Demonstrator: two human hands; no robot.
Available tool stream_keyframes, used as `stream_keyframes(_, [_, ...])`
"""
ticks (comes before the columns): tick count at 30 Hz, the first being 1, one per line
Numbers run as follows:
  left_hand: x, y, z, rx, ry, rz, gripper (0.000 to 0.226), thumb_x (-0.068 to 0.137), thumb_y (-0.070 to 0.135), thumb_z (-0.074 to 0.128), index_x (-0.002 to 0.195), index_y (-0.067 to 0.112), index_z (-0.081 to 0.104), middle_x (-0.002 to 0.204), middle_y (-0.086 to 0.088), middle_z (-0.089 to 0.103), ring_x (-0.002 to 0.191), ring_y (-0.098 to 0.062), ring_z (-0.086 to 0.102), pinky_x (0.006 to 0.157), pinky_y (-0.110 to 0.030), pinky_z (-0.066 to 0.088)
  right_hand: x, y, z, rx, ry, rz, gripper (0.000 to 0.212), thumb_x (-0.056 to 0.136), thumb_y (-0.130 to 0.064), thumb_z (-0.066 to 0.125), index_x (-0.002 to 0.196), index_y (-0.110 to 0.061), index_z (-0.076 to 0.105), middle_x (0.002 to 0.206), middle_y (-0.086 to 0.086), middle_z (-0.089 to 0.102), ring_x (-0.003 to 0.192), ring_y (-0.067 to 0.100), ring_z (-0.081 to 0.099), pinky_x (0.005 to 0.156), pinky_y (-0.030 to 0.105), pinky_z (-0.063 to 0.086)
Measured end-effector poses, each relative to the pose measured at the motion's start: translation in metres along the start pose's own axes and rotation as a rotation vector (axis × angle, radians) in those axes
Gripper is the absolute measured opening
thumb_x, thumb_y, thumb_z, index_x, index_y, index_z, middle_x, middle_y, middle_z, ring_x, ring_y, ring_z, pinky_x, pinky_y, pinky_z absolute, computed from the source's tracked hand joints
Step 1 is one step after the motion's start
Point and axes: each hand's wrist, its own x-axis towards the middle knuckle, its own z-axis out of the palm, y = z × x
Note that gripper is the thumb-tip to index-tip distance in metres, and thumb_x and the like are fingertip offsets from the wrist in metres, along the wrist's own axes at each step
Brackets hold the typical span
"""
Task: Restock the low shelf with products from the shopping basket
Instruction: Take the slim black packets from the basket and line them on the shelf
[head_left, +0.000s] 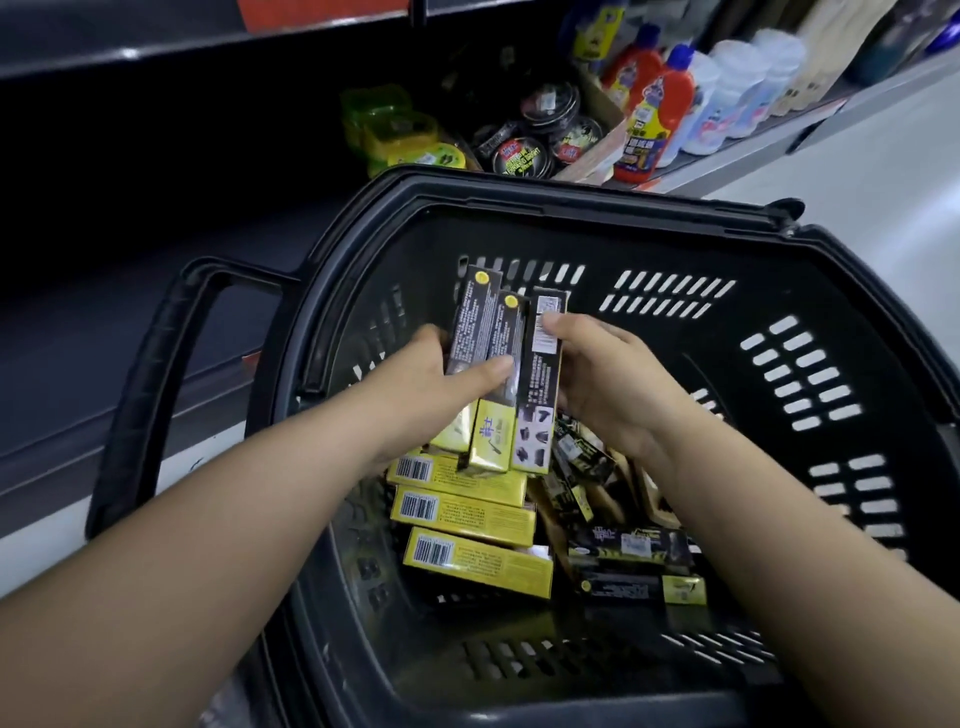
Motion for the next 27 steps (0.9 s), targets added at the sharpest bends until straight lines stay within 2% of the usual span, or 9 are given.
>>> stream_keyframes(3, [-0.005, 0.004, 0.001, -0.052, -0.003, 0.042, 0.047, 0.083, 0.051, 0.060, 0.117, 0.025, 0.041, 0.117, 0.008, 0.061, 0.105, -0.008, 0.057, 0.080, -0.025, 0.044, -0.004, 0.004, 0.004, 0.076, 0.030, 0.020, 0.035, 0.095, -0.025, 0.048, 0.121, -0.003, 0.058, 0.116, 0.016, 0.065, 0.096, 0.027, 0.066, 0.072, 0.034, 0.058])
stream_keyframes(5, [-0.010, 0.007, 0.002, -0.035, 0.009, 0.065, 0.064, 0.081, 0.054, 0.060, 0.130, 0.019, 0.038, 0.126, 0.004, 0.057, 0.112, -0.015, 0.056, 0.092, -0.034, 0.045, -0.008, 0.003, 0.010, 0.047, 0.051, 0.022, 0.034, 0.096, -0.027, 0.046, 0.118, -0.006, 0.061, 0.115, 0.014, 0.067, 0.103, 0.029, 0.065, 0.081, 0.038, 0.057])
stream_keyframes(7, [-0.015, 0.009, 0.000, -0.094, 0.012, 0.094, 0.066, 0.082, 0.051, 0.060, 0.136, 0.020, 0.036, 0.128, 0.001, 0.057, 0.116, -0.019, 0.055, 0.101, -0.044, 0.043, -0.016, -0.002, 0.021, 0.016, 0.035, -0.004, 0.031, 0.093, -0.029, 0.052, 0.112, -0.007, 0.064, 0.106, 0.013, 0.071, 0.097, 0.027, 0.068, 0.077, 0.036, 0.058])
stream_keyframes(10, [-0.029, 0.014, -0.019, -0.251, -0.013, 0.139, 0.058, 0.080, 0.050, 0.065, 0.128, 0.025, 0.045, 0.123, 0.001, 0.061, 0.114, -0.021, 0.057, 0.101, -0.048, 0.042, -0.032, -0.016, 0.046, -0.017, 0.038, -0.086, 0.031, 0.076, -0.025, 0.071, 0.099, -0.005, 0.064, 0.085, 0.012, 0.073, 0.076, 0.025, 0.071, 0.063, 0.033, 0.057])
stream_keyframes(14, [-0.057, 0.014, -0.069, -0.357, -0.048, 0.186, 0.079, 0.063, 0.054, 0.072, 0.130, 0.018, 0.049, 0.123, -0.006, 0.063, 0.114, -0.026, 0.058, 0.100, -0.049, 0.044, -0.047, -0.029, 0.094, -0.044, 0.044, -0.179, 0.032, 0.084, -0.026, 0.065, 0.107, -0.004, 0.064, 0.093, 0.016, 0.073, 0.079, 0.029, 0.072, 0.062, 0.037, 0.057])
stream_keyframes(17, [-0.075, 0.000, -0.114, -0.425, -0.073, 0.238, 0.039, 0.085, 0.030, 0.066, 0.119, 0.013, 0.058, 0.103, -0.007, 0.072, 0.091, -0.022, 0.070, 0.081, -0.042, 0.056, -0.052, -0.027, 0.139, -0.063, -0.018, -0.272, 0.033, 0.090, -0.025, 0.058, 0.119, -0.009, 0.059, 0.107, 0.015, 0.070, 0.092, 0.029, 0.069, 0.076, 0.043, 0.057])
stream_keyframes(21, [-0.101, -0.043, -0.174, -0.431, -0.081, 0.251, 0.029, 0.085, 0.026, 0.063, 0.111, 0.014, 0.060, 0.088, -0.007, 0.074, 0.069, -0.017, 0.071, 0.047, -0.025, 0.051, -0.049, -0.012, 0.203, -0.075, -0.083, -0.314, 0.031, 0.095, -0.032, 0.049, 0.113, -0.012, 0.064, 0.102, 0.011, 0.072, 0.088, 0.025, 0.071, 0.068, 0.037, 0.059])
stream_keyframes(25, [-0.131, -0.107, -0.231, -0.446, -0.006, 0.186, 0.033, 0.082, 0.030, 0.065, 0.110, 0.014, 0.060, 0.084, -0.010, 0.073, 0.062, -0.017, 0.068, 0.043, -0.024, 0.048, -0.040, 0.017, 0.271, -0.260, -0.097, -0.260, 0.027, 0.079, -0.034, 0.070, 0.091, -0.010, 0.070, 0.082, 0.007, 0.075, 0.072, 0.020, 0.072, 0.056, 0.027, 0.056])
stream_keyframes(27, [-0.144, -0.140, -0.259, -0.462, 0.064, 0.155, 0.033, 0.080, 0.032, 0.065, 0.107, 0.014, 0.060, 0.084, -0.018, 0.071, 0.066, -0.023, 0.065, 0.052, -0.027, 0.047, -0.028, 0.037, 0.305, -0.408, -0.112, -0.234, 0.039, 0.063, -0.027, 0.080, 0.095, -0.009, 0.067, 0.090, 0.008, 0.074, 0.080, 0.023, 0.071, 0.067, 0.031, 0.056])
